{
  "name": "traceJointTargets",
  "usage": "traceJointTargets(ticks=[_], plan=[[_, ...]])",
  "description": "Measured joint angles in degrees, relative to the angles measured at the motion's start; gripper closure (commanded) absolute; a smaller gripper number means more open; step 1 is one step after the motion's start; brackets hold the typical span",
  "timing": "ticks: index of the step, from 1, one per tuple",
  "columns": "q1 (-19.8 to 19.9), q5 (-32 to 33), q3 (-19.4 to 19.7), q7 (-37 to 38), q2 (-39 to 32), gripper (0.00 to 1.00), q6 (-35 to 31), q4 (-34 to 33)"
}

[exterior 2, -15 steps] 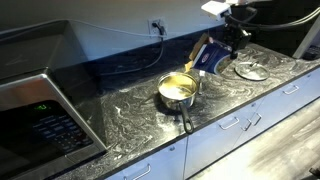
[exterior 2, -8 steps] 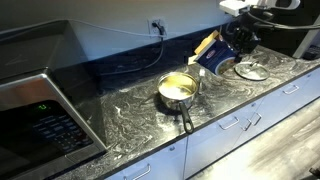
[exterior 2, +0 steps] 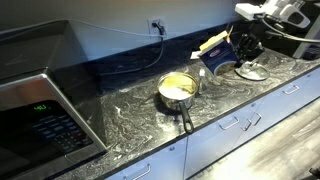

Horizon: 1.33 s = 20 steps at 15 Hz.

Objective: Pour the contents in the box into the pot

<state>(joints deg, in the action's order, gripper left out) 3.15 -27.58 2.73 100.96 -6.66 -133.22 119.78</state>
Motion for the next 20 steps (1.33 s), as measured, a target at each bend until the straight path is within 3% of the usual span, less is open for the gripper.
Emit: traceJointTargets(ticks=[10,20], plan=[[1.3,-23.2,0.1,-16.0,0.1,0.80,-12.9,9.1],[1.6,-48.0,-0.2,-37.8,-5.4,0.80,-21.1,9.9]])
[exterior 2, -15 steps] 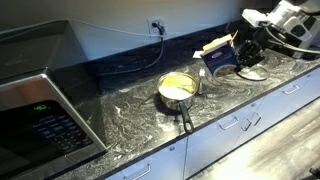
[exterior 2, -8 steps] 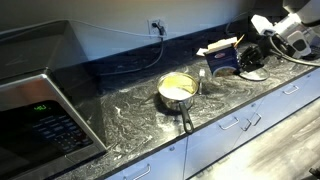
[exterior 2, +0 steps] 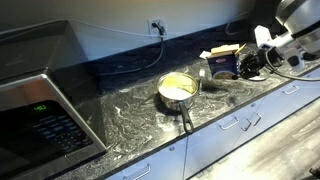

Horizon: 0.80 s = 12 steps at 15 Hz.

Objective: Pour the contents in the box into the pot

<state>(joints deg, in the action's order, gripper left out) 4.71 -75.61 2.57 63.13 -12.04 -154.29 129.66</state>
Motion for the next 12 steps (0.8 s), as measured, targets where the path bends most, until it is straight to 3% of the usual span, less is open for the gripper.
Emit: traceJointTargets(ticks=[7,8,9,12], plan=[[-0.3,-9.3,-0.9,-3.4,-4.5,0.80,-6.4,-0.2],[-0.3,-10.0,-0.9,-3.5,-4.6,0.51,-6.4,-0.3],[-0.3,-10.5,-0.9,-3.5,-4.7,0.29,-6.4,-0.3],[-0.3,-11.2,-0.9,-3.5,-4.9,0.19,-6.7,-0.3]])
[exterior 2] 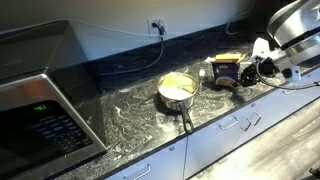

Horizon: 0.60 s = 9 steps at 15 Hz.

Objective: Pour the contents in the box into the pot

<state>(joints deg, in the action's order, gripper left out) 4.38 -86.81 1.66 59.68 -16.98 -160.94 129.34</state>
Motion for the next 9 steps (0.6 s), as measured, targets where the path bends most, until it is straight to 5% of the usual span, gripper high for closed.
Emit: traceJointTargets(ticks=[3,9], plan=[[-0.5,0.0,0.2,0.0,-0.4,0.00,-0.3,0.0],[-1.6,0.6,0.4,0.2,-0.5,0.00,-1.9,0.1]])
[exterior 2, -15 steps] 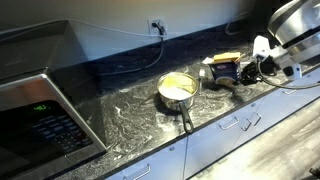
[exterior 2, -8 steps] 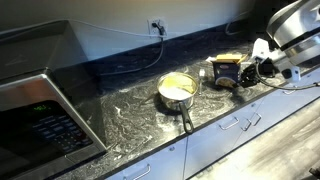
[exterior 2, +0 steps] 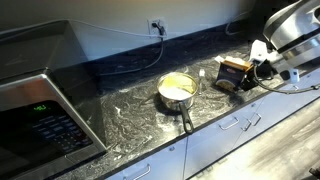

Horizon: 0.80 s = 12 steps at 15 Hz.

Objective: Pour the contents in the box into the pot

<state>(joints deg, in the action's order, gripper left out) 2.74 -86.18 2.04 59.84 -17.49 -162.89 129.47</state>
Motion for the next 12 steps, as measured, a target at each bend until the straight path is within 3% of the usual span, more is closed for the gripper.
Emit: traceJointTargets(ticks=[6,9,12], plan=[[-2.0,12.1,0.8,8.8,0.8,0.00,-7.5,2.4],[-3.6,24.3,3.9,17.2,2.9,0.00,-7.7,5.7],[-7.0,40.3,10.5,26.5,5.7,0.00,-7.2,9.7]])
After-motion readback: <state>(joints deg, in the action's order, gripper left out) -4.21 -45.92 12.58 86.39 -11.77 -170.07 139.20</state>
